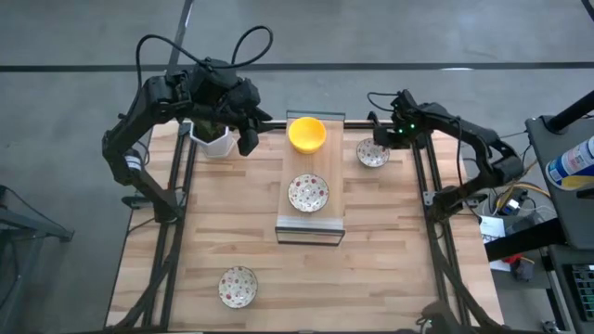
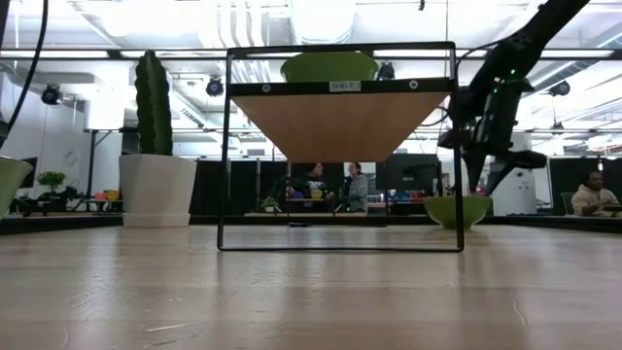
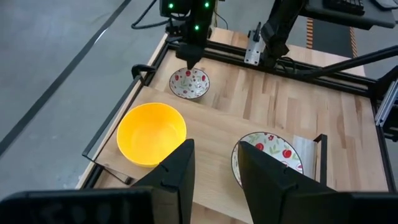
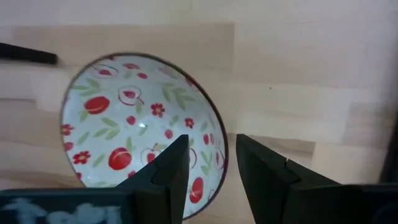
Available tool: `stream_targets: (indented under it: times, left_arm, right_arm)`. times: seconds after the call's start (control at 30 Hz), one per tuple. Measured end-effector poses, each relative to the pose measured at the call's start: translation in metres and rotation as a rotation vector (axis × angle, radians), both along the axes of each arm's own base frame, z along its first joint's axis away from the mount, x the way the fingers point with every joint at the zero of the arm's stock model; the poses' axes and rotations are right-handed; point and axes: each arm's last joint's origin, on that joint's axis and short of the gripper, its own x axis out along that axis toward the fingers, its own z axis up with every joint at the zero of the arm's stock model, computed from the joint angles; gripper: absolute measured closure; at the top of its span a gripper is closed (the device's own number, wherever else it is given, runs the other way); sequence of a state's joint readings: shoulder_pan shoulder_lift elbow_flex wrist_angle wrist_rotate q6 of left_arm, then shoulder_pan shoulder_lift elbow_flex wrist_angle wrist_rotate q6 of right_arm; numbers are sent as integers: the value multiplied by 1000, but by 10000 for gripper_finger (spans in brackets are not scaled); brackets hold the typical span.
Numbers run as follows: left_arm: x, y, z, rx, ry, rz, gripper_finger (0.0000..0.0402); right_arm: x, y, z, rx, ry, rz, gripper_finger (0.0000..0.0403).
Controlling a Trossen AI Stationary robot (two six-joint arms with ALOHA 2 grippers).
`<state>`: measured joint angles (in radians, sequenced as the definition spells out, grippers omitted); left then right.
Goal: Pick & Place Mini bowls
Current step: Stack the top white bowl on the white bowl on the shelf
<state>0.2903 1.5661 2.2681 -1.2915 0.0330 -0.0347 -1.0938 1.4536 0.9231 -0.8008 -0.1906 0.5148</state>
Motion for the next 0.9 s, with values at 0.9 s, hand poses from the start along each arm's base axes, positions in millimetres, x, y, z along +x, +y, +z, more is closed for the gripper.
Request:
stream_targets:
  times: [0.9]
  left_arm:
    - [0,0,-1,-10,6,15,287]
  right_arm:
    - [14,-19,2,58,9,140,392]
